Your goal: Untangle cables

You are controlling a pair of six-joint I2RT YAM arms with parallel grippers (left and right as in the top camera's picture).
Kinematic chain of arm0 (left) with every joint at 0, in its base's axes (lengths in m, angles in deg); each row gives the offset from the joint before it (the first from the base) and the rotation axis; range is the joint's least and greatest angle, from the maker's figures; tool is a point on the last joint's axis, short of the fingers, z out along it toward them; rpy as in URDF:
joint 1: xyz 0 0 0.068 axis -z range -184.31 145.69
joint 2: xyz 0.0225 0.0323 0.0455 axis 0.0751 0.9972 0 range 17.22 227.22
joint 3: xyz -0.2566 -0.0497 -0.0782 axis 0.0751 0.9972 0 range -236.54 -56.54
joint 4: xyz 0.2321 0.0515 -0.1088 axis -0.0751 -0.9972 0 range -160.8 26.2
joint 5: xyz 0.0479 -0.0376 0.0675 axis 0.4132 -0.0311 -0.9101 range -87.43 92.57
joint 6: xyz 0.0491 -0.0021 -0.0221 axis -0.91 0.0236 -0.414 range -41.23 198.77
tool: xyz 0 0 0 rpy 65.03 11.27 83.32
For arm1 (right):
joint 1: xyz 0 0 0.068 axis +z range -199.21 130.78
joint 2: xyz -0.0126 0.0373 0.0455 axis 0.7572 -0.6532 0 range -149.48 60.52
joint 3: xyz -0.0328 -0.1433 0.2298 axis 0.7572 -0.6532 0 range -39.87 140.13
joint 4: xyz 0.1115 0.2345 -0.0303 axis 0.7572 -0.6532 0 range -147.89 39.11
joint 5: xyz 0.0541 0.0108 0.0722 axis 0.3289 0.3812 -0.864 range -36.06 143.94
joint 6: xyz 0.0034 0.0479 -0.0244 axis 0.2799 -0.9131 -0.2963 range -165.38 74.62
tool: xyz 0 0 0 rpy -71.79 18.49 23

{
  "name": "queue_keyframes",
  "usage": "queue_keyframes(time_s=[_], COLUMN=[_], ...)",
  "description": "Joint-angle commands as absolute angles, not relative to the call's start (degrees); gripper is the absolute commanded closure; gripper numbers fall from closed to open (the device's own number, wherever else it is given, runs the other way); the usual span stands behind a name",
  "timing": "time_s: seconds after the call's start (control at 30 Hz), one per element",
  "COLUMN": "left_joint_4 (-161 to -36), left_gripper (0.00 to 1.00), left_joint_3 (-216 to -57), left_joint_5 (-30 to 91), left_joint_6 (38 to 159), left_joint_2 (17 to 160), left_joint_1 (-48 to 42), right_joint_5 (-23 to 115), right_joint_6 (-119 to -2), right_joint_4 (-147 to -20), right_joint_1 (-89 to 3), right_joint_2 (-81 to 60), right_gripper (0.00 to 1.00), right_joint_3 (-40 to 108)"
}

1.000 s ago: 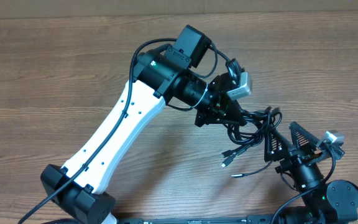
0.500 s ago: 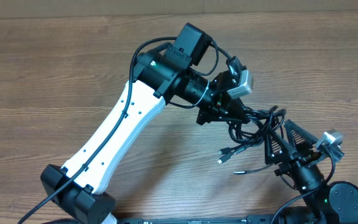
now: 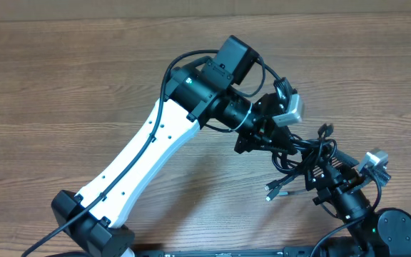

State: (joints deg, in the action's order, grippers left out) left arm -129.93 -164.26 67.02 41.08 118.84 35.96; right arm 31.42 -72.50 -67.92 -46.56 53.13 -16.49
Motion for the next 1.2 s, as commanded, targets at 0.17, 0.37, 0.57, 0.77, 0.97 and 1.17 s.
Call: queue_keyframes(time_s=[0.17,0.37,0.57,0.77,0.97,1.17], left_joint_4=[-130.2,-130.4,-131.3,-132.1,-133.0,-133.0], left_gripper=[0.96,0.96,0.96,0.96,0.96,0.96], left_joint_3=[-164.7,-164.7,-164.7,-164.7,-164.7,-164.7], left_joint_5=[59.4,56.5,55.4,52.6,52.5,51.7], left_joint_6=[42.7,44.5,44.5,44.5,44.5,44.5], left_joint_2=[116.8,116.8,116.8,116.8,116.8,116.8], left_joint_1=[36.1,36.1,36.1,36.1,36.1,36.1], right_joint_5=[31.1,30.7,30.4,27.9,27.9,26.9], right_joint_6=[-72.1,-72.1,-72.1,-72.1,-72.1,-72.1], right_joint_4=[-67.7,-67.6,-67.5,-65.7,-65.5,-65.5], right_joint_1=[-46.3,-46.3,-46.3,-46.3,-46.3,-46.3], right_joint_2=[53.0,53.0,53.0,53.0,53.0,53.0], right_gripper=[0.47,0.31,0.31,0.32,0.47,0.80], right_joint_3=[-15.0,-15.0,-15.0,-15.0,-15.0,-15.0])
